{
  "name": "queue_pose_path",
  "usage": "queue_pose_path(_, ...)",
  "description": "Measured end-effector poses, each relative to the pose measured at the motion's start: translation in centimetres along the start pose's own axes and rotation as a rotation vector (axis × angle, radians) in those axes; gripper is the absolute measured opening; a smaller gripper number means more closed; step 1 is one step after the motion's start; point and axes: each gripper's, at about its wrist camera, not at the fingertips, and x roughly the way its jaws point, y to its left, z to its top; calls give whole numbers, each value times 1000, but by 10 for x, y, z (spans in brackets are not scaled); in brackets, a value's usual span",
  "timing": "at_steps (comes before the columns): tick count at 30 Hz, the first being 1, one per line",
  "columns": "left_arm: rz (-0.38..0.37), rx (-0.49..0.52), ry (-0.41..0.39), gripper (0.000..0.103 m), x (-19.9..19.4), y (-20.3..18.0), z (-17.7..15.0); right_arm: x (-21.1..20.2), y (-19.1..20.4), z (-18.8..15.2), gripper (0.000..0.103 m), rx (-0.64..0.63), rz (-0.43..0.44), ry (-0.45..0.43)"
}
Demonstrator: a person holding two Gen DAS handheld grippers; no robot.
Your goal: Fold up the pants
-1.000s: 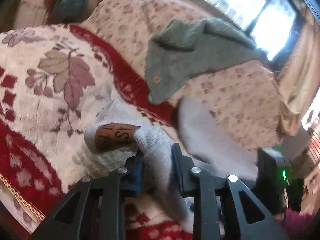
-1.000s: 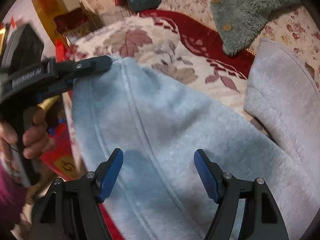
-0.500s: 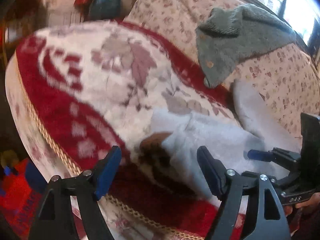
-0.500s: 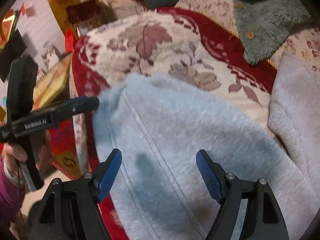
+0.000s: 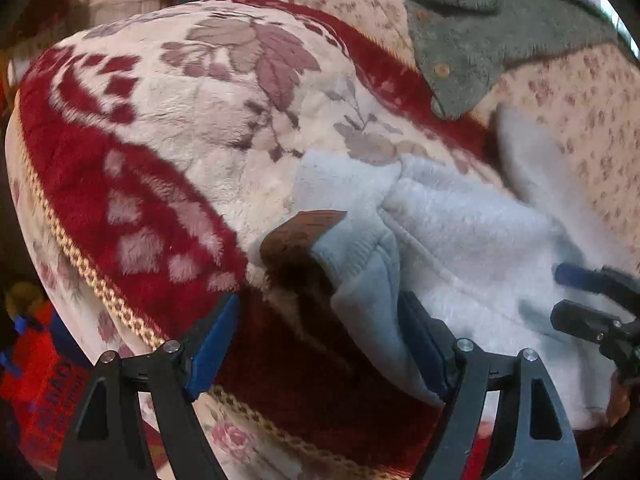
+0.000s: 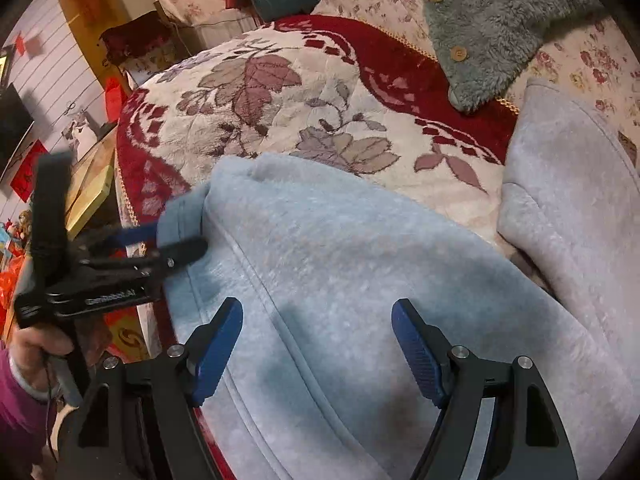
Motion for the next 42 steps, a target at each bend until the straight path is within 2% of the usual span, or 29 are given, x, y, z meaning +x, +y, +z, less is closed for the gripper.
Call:
queue_pose_path(5, 31, 83, -83, 80, -35, -29, 13, -37, -34, -7, 82, 76, 5, -51)
queue_pose_path(8, -8, 128, -122, 81, -53, -57, 29, -67, -66, -10, 84, 102, -46, -78)
queue_pose_path(11, -97, 158, -131, 90, -56, -91, 49, -91, -101, -11, 85, 107, -122, -82)
queue_pose_path(14, -208, 199, -101, 91, -43, -131, 72, -117, -145, -11, 85, 152, -154, -89)
queue_pose_path(19, -366, 190, -24, 92, 7, -185, 116, -158, -227, -18, 85, 188, -215, -106)
queue_pose_path(21, -381, 179, 8, 92, 29, -200, 134, -166, -253, -21, 86, 170, -259, -82)
queue_pose_path(25, -410, 180, 44, 92, 69, -227, 168, -168, -306, -27, 86, 75, -351, 27)
queue_pose_path(28, -428, 182, 82, 92, 101, -244, 193, -161, -336, -29, 86, 35, -389, 75)
queue_pose_path(30, -414, 183, 82, 92, 114, -250, 205, -157, -351, -29, 86, 27, -406, 89)
queue_pose_path(37, -403, 279, 104, 92, 155, -285, 241, -127, -374, -27, 86, -65, -352, 190)
queue_pose_path(42, -381, 403, 152, 92, 177, -307, 247, -113, -370, -27, 84, -149, -325, 238)
